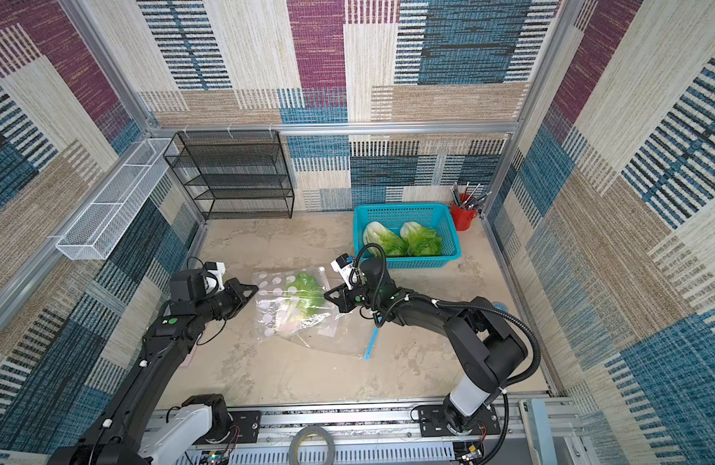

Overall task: Open the zip-top bag and take out the chinese cabbages
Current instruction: Adjust the zipper food storage bag in the zipper food storage bag.

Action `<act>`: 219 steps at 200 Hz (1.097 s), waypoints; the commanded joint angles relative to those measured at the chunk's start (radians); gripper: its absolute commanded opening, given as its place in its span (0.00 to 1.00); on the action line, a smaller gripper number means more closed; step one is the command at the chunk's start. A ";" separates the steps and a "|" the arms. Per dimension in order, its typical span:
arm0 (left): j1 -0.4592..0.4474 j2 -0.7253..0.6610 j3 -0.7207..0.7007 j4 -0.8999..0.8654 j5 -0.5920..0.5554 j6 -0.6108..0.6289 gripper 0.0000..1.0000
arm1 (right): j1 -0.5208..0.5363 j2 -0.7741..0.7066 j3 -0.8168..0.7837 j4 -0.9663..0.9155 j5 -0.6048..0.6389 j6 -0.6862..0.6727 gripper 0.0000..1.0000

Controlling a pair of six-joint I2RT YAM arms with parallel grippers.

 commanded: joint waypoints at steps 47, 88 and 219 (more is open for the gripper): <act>-0.018 0.051 -0.048 0.081 -0.080 0.035 0.00 | -0.013 0.032 0.007 -0.086 0.078 -0.011 0.00; -0.018 0.088 -0.053 0.111 -0.069 0.038 0.00 | -0.029 -0.008 0.002 -0.087 0.071 -0.011 0.13; -0.018 0.166 -0.070 0.140 -0.089 0.063 0.00 | -0.104 -0.007 -0.046 0.015 -0.055 0.054 0.18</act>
